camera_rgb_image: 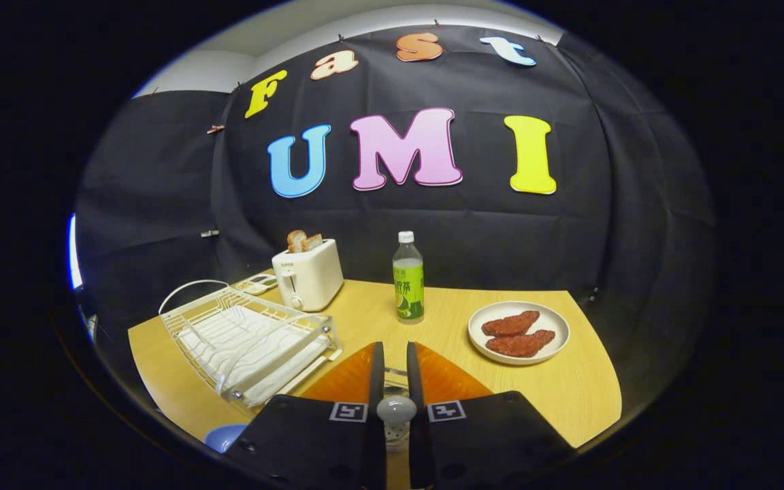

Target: Take the plate from the dish rack, then take the spoon from the basket and place it into the plate.

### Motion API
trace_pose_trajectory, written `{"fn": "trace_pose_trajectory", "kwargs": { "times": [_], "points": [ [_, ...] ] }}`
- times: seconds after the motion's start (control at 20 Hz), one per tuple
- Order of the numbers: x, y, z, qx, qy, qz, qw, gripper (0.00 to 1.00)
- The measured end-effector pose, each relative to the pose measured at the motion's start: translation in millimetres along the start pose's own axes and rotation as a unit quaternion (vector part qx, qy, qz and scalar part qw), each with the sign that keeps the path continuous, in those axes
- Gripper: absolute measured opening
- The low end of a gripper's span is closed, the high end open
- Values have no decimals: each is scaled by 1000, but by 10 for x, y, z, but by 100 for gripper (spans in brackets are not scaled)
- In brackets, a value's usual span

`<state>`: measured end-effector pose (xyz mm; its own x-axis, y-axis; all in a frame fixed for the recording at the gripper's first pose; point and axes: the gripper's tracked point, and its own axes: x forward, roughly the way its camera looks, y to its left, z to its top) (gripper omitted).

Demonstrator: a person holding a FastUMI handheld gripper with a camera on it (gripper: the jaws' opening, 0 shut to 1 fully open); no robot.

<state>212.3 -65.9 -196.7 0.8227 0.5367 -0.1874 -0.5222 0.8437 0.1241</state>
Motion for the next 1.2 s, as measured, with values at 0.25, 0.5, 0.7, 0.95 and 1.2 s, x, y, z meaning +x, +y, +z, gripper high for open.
{"fn": "trace_pose_trajectory", "kwargs": {
  "times": [0.25, 0.5, 0.7, 0.95, 1.2],
  "points": [
    [-356, 244, 457, 20, -12, 29, 999, 17],
    [-663, 732, 247, 25, 16, 78, 997, 17],
    [-766, 1094, -137, 5, 36, 112, 993, 17],
    [-765, 1366, -633, 0, 79, 142, 987, 17],
    [-773, 1434, -977, -1, 114, 150, 982, 17]
  ]
}}
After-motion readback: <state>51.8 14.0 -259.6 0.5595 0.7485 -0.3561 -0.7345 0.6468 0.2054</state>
